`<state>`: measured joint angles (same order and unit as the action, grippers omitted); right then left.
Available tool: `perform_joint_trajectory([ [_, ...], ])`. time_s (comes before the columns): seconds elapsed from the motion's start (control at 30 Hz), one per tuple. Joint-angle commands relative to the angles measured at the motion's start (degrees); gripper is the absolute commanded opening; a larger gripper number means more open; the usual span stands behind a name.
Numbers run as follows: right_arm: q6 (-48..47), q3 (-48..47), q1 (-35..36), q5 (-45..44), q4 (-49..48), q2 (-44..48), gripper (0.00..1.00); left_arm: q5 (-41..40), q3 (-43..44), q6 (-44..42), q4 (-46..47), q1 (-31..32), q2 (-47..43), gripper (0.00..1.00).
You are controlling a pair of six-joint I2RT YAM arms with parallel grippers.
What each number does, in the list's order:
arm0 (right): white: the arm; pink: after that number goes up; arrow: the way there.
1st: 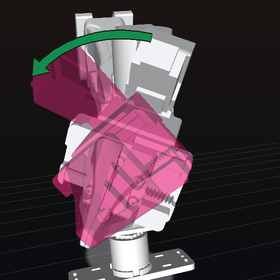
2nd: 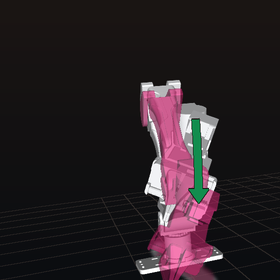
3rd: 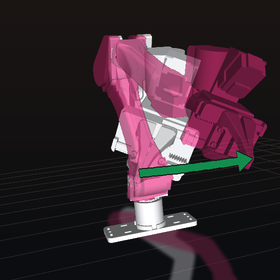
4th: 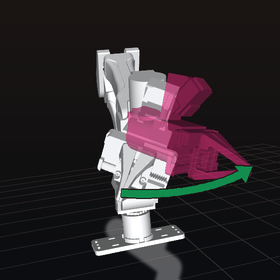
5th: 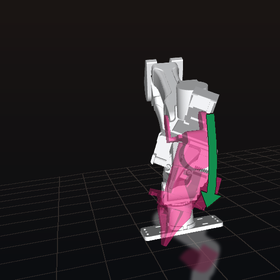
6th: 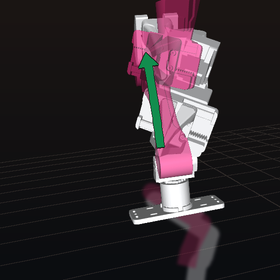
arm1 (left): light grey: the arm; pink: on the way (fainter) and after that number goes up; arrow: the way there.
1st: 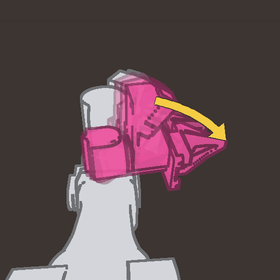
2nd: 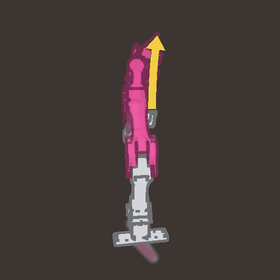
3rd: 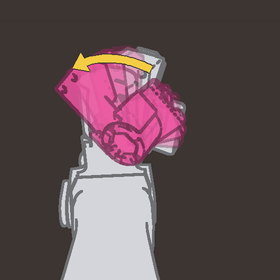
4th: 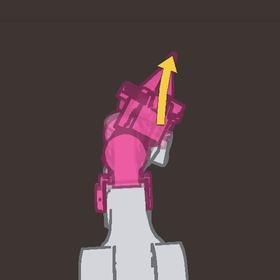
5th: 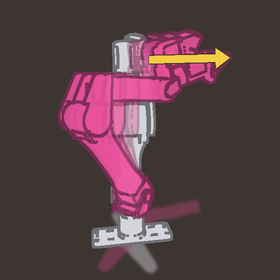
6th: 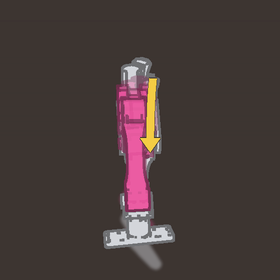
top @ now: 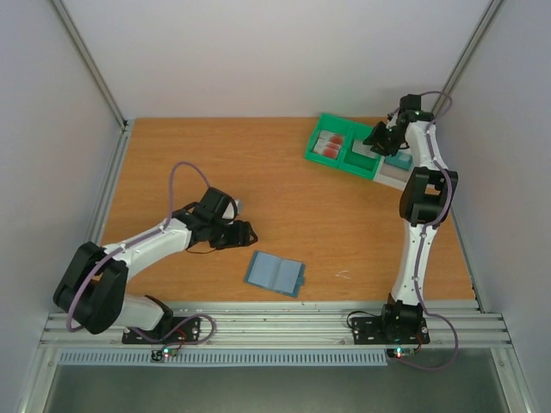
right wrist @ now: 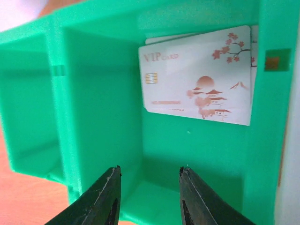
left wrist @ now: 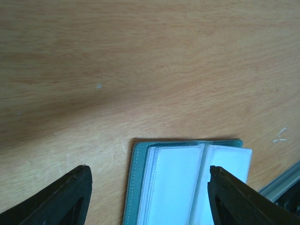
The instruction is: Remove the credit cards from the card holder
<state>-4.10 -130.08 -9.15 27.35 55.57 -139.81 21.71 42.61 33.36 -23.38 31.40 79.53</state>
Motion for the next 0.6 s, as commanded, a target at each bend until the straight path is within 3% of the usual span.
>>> perform_joint_trajectory([
  [0.0, 2.7, -0.5, 0.4, -0.9, 0.5, 5.8, 0.36, -2.7, 1.3, -2.0, -2.8, -0.2, -2.8, 0.69],
  [0.17, 5.9, 2.4, 3.4, -1.5, 1.4, 9.7, 0.36, 2.6, 0.1, -1.0, -3.5, -0.1, -2.9, 0.68],
  [0.27, 7.7, 9.0, 6.0, -0.3, -0.8, 14.1, 0.36, 3.2, -1.1, -0.6, -3.3, 0.0, -4.2, 0.65],
  [0.57, 12.6, 42.9, 15.4, 1.5, -14.4, 35.5, 0.37, 5.2, 0.4, -2.7, -7.5, 1.6, -8.2, 0.63],
])
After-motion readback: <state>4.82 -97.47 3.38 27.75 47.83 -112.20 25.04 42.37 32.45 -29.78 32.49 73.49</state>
